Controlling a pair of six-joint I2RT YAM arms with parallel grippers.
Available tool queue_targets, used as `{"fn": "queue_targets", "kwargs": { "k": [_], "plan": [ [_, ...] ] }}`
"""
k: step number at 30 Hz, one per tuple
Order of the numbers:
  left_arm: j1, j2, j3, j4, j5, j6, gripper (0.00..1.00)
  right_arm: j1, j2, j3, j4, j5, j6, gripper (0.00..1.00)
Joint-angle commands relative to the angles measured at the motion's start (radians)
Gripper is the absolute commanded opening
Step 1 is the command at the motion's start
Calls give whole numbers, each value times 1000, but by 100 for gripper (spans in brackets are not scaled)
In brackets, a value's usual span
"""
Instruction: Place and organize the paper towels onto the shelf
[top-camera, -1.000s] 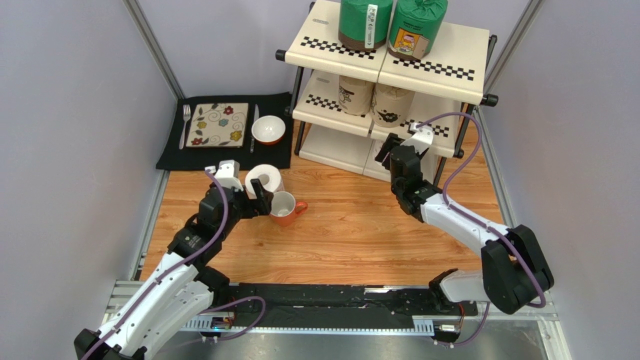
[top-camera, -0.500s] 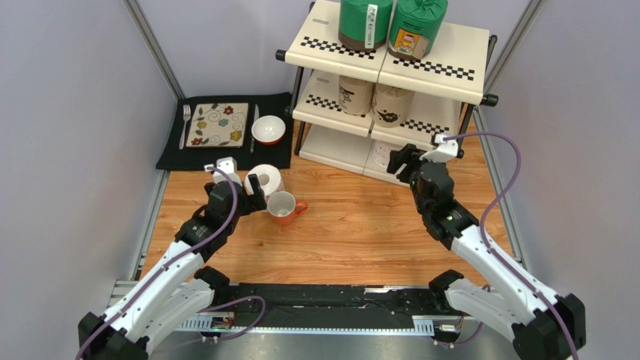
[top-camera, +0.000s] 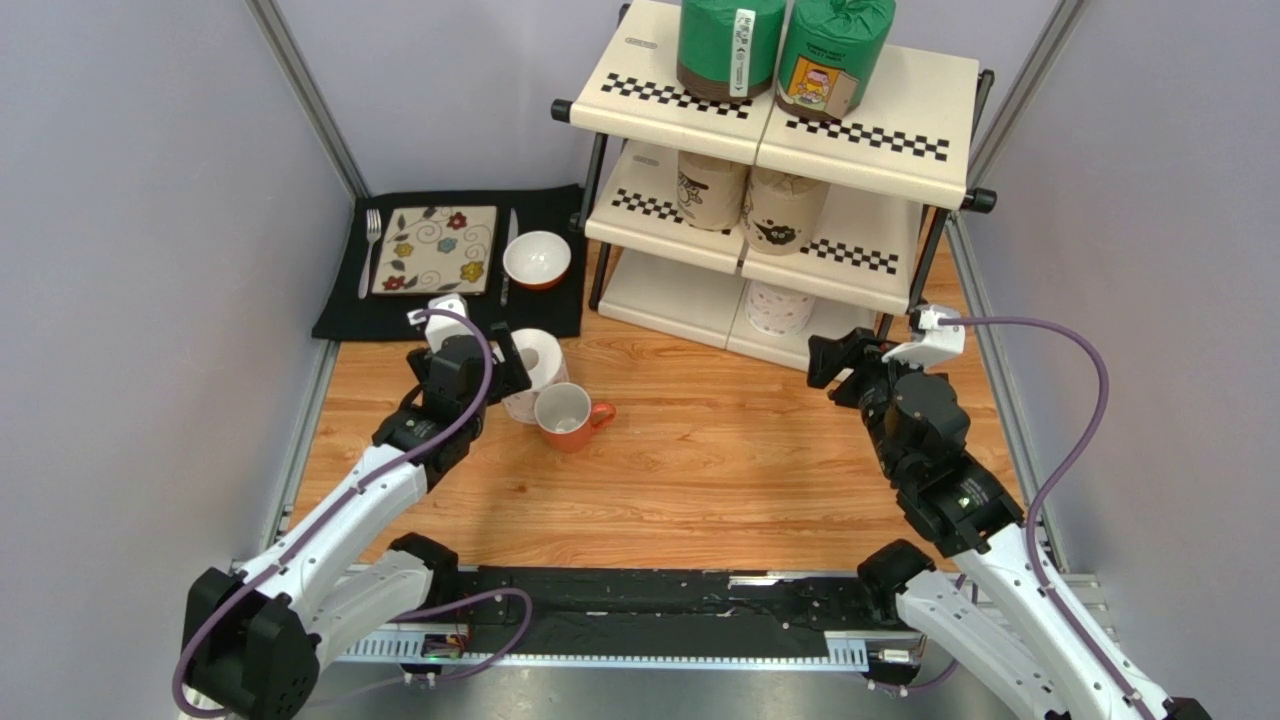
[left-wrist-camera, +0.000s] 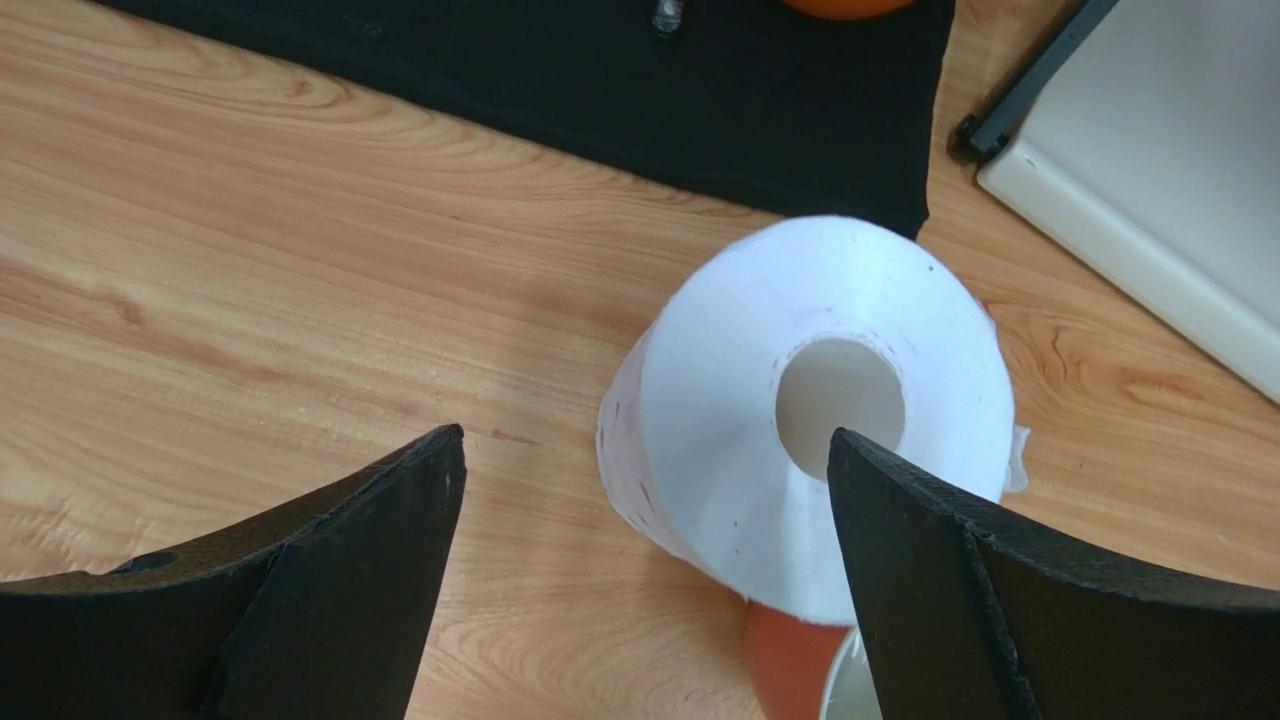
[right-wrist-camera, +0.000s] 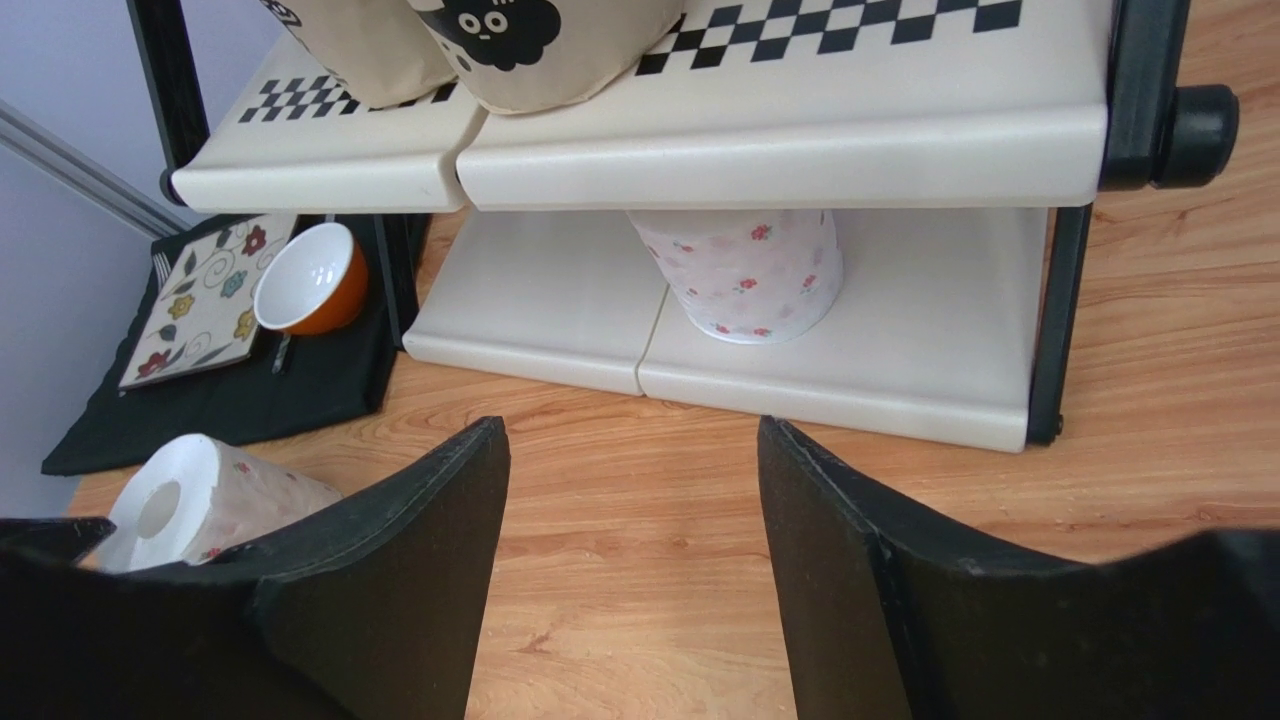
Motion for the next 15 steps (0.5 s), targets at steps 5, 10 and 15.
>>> {"fn": "queue_targets", "kwargs": {
  "k": [5, 10, 15],
  "plan": [
    [75, 68, 26, 117, 85, -38, 99, 6, -37, -15, -82, -3, 22, 65],
    [91, 116, 32, 142, 137, -47, 98, 6, -52, -14, -96, 13, 19, 65],
    [94, 151, 34, 163, 131, -40, 98, 6, -66, -14, -112, 27, 20, 64]
  ]
}}
